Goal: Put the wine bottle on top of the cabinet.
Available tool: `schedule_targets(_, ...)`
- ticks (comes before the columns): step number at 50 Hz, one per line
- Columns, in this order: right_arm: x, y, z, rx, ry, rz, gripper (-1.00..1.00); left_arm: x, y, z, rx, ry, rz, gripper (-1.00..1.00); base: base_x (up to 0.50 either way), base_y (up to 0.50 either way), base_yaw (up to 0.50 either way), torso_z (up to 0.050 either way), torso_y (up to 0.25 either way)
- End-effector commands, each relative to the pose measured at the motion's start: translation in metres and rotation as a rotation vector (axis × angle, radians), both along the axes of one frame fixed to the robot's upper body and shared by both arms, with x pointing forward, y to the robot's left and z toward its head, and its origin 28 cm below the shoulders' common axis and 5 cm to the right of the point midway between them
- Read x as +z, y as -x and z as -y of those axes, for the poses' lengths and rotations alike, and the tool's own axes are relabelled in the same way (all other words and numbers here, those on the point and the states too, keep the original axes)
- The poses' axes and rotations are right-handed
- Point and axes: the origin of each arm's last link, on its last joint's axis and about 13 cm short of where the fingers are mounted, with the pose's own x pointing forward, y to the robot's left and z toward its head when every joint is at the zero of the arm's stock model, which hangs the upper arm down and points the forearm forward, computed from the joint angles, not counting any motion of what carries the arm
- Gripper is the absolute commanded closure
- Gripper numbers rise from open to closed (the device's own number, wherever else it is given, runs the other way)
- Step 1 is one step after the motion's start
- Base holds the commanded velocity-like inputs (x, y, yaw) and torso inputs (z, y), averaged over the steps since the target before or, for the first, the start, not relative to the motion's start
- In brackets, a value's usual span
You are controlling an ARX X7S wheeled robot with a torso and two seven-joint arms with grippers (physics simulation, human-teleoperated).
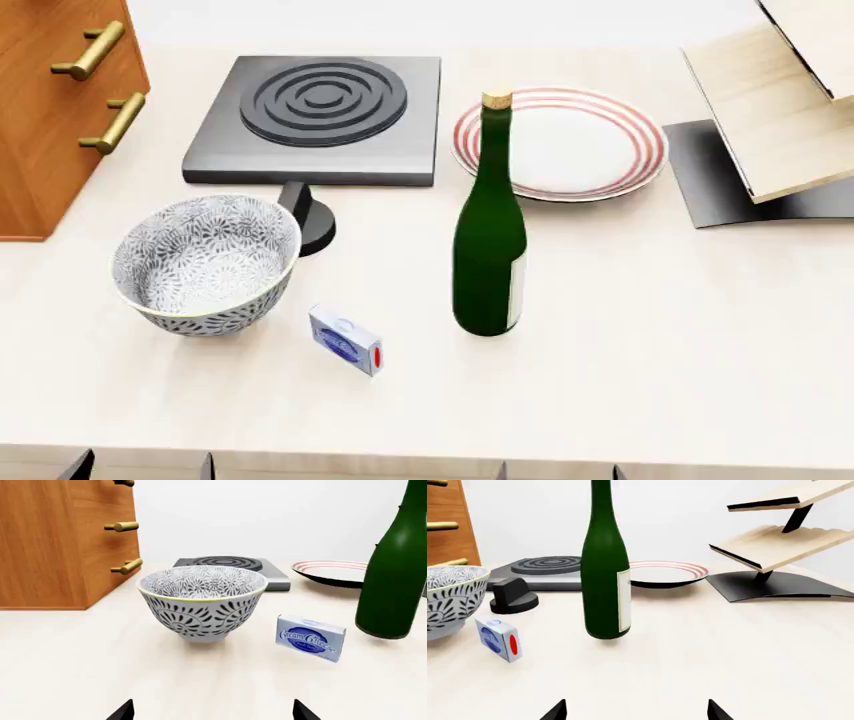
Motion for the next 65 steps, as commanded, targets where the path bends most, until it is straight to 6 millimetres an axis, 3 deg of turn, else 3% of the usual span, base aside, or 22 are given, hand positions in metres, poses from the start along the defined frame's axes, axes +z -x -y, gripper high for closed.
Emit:
schedule_targets(1, 0.0, 0.0, 0.0, 0.0, 0.0, 0.0, -1.0, 0.0, 0.0, 0.0, 0.0, 0.0, 0.0, -1.0, 0.0, 0.0, 0.0, 0.0, 0.0)
schedule_targets(35, 0.0, 0.0, 0.0, -0.008, -0.002, -0.012, -1.0, 0.001, 0.0, 0.0, -0.011, -0.002, 0.009, -1.0, 0.0, 0.0, 0.0, 0.0, 0.0)
schedule_targets(41, 0.0, 0.003, 0.001, -0.018, -0.005, -0.007, -1.0, 0.007, 0.003, 0.005, -0.059, -0.091, 0.066, -1.0, 0.0, 0.0, 0.0, 0.0, 0.0)
schedule_targets(46, 0.01, 0.008, -0.001, -0.011, 0.034, 0.025, -1.0, 0.025, 0.008, 0.005, -0.07, -0.101, 0.131, -1.0, 0.0, 0.0, 0.0, 0.0, 0.0)
schedule_targets(65, 0.081, 0.023, -0.002, -0.008, 0.058, 0.217, -1.0, 0.101, 0.025, 0.011, -0.094, -0.116, 0.349, -1.0, 0.0, 0.0, 0.0, 0.0, 0.0)
